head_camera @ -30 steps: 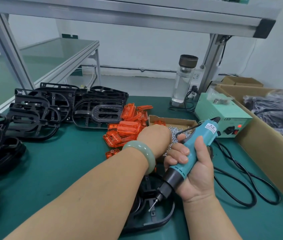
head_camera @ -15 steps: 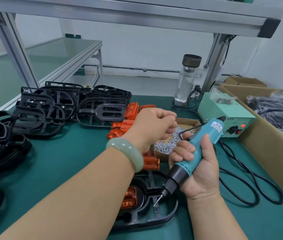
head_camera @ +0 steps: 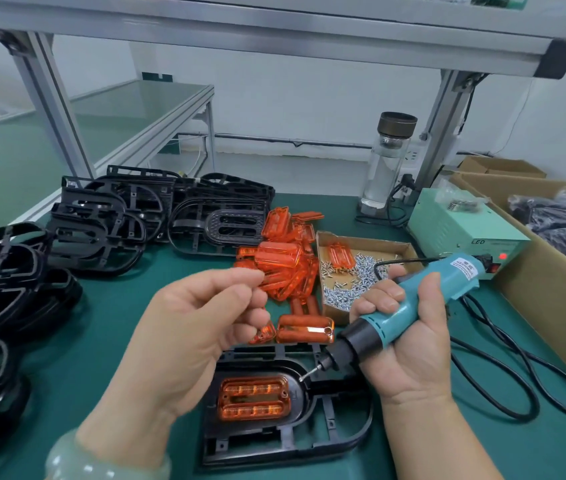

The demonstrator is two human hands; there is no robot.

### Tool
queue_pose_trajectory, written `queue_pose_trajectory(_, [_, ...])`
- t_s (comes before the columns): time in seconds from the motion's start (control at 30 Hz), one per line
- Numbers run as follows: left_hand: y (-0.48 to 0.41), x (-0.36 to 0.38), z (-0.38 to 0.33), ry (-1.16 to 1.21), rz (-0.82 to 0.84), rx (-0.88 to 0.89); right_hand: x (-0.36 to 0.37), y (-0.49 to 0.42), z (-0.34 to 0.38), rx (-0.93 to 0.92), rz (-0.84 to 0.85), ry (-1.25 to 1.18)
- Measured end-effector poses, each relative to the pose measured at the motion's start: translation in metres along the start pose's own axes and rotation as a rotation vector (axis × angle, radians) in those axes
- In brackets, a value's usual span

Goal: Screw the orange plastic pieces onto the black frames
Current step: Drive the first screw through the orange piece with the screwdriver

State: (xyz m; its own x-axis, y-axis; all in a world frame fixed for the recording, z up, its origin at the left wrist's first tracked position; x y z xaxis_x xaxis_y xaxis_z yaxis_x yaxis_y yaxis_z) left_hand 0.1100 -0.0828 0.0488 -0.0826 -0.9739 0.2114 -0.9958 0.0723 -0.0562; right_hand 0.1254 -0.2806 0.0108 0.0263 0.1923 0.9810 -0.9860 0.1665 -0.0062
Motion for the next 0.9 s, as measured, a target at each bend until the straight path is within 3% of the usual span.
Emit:
queue_pose_trajectory(0.27, [0.002, -0.010, 0.029, 0.046, -0.135, -0.101, 0.005, 0.002, -0.003, -0.220, -0.082, 0.080])
queue_pose_trajectory(0.53, [0.006, -0.008, 0.030, 0.056, -0.065, -0.079, 0.024, 0.013, -0.008, -0.385, -0.132, 0.060])
queue_pose_trajectory(0.73, [0.007, -0.012, 0.033, 0.097, -0.134, -0.139, 0.025, 0.013, -0.025, -0.378, -0.170, 0.013])
queue_pose_trajectory(0.9, [0.006, -0.012, 0.036, 0.126, -0.090, -0.231, 0.017, 0.011, -0.025, -0.359, -0.114, 0.048])
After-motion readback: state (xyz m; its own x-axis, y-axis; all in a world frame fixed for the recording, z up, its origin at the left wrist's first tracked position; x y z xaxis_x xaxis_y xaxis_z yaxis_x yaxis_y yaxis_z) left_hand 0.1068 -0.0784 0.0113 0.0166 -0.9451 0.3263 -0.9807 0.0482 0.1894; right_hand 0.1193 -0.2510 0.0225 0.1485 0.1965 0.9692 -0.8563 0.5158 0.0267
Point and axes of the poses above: each hand's wrist, its own y-axis away from the middle knuckle, its own x-axis out of the palm, z = x × y, the point moved 3 cm from there along -y, towards the middle knuckle, and after that the axes turned 9 degrees about -y, right-handed, at the moved point
